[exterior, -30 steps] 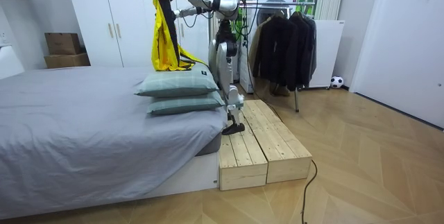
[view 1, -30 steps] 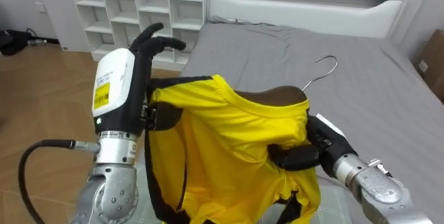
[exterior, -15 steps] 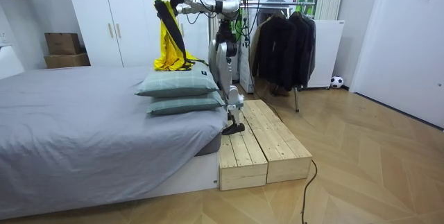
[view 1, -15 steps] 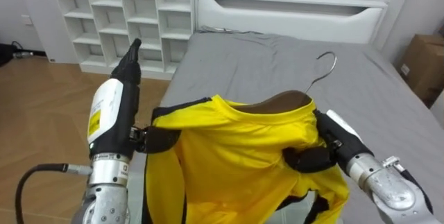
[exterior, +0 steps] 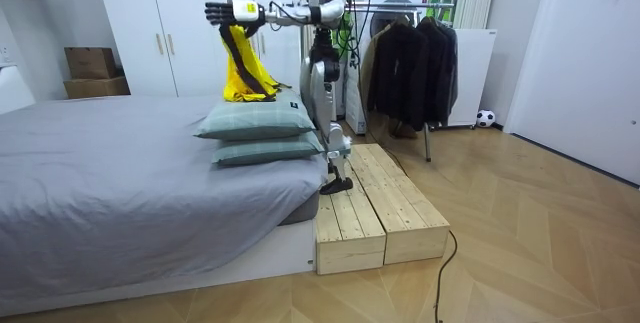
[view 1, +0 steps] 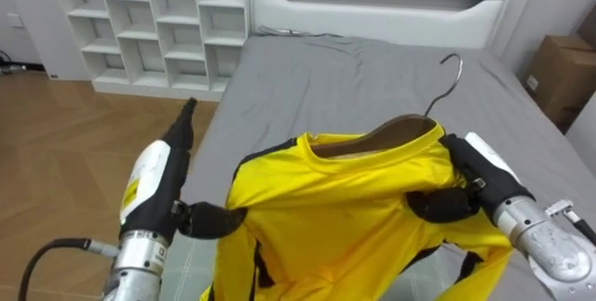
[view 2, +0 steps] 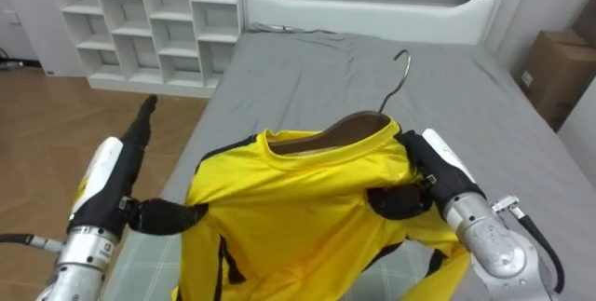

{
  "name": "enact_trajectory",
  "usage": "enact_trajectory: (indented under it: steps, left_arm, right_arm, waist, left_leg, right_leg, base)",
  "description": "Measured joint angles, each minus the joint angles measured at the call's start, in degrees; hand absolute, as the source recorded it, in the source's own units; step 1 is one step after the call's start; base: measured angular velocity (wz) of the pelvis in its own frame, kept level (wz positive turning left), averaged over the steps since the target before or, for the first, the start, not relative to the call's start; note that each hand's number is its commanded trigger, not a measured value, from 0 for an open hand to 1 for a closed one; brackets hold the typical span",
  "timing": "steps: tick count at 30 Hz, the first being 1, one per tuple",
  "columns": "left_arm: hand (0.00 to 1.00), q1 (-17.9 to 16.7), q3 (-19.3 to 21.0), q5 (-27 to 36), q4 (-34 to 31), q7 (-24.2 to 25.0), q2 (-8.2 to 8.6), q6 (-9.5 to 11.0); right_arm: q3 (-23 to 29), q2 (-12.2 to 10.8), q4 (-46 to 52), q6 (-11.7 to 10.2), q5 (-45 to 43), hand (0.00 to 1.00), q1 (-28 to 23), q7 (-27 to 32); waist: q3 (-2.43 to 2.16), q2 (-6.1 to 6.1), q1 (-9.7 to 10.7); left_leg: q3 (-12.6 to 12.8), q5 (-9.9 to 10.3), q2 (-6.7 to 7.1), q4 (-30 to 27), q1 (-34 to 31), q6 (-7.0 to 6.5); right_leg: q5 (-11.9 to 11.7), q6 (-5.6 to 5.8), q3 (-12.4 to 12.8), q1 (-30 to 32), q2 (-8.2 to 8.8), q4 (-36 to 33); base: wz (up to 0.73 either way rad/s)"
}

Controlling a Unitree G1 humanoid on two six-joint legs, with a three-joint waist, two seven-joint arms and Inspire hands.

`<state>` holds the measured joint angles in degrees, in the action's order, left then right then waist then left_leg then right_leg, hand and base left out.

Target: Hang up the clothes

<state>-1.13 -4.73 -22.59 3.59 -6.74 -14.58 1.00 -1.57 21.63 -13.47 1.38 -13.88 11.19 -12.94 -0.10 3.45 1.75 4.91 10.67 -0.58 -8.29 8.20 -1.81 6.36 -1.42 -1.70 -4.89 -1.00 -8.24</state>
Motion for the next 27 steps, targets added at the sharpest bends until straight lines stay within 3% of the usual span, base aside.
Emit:
enact_trajectory:
  steps: [4,9,14,21,27]
  left_arm:
    - [0.00,0.0,1.1,4.5,-0.3,5.7,-0.05,-1.9]
    - [0.00,0.0,0.4,9.5,-1.3,11.8,-0.05,-2.1]
    - [0.00,-2.0,-3.8,9.9,-5.4,18.9,-0.62,-2.6]
    - [0.00,-3.3,-5.7,15.8,-7.0,21.6,-1.27,-3.7]
    - [0.00,-3.5,-5.5,18.7,-8.6,24.0,-1.82,-3.7]
  right_arm:
    - [0.7,0.1,1.0,1.6,-4.3,1.00,1.6,-2.2]
    - [0.7,0.4,0.9,2.3,-4.7,1.00,4.7,-2.9]
    - [0.7,0.7,0.7,2.4,-6.2,1.00,5.4,-3.2]
    - [0.7,1.0,0.4,3.7,-6.6,1.00,5.8,-3.4]
    - [2.2,1.0,-1.9,3.7,-6.4,1.00,6.0,-2.5]
  waist:
    - [0.04,0.75,0.1]
    - [0.29,1.46,0.5]
    - [0.47,1.76,1.0]
    - [0.54,1.62,2.7]
    - [0.88,0.99,2.6]
  left_leg:
    - [0.3,0.0,0.03,0.0,-0.8,0.00]
    - [0.3,0.0,0.06,0.0,-0.8,-0.01]
    - [-0.1,0.0,0.15,-0.1,-1.0,-0.01]
    - [0.1,0.0,0.09,-0.1,-1.0,-0.01]
    - [0.2,0.0,0.15,-0.4,-1.9,-0.02]
  right_leg:
    - [0.2,-0.07,0.2,1.1,-0.01,-0.6]
    - [0.3,0.04,0.2,1.0,-0.05,-0.5]
    - [0.4,0.09,-0.1,1.1,0.02,-0.5]
    - [0.5,0.06,0.0,1.1,-0.05,-0.4]
    - [0.6,0.07,0.0,1.9,0.04,-0.5]
  base:
    - [-0.02]
    - [0.00]
    - [0.04]
    - [0.00]
    - [0.01]
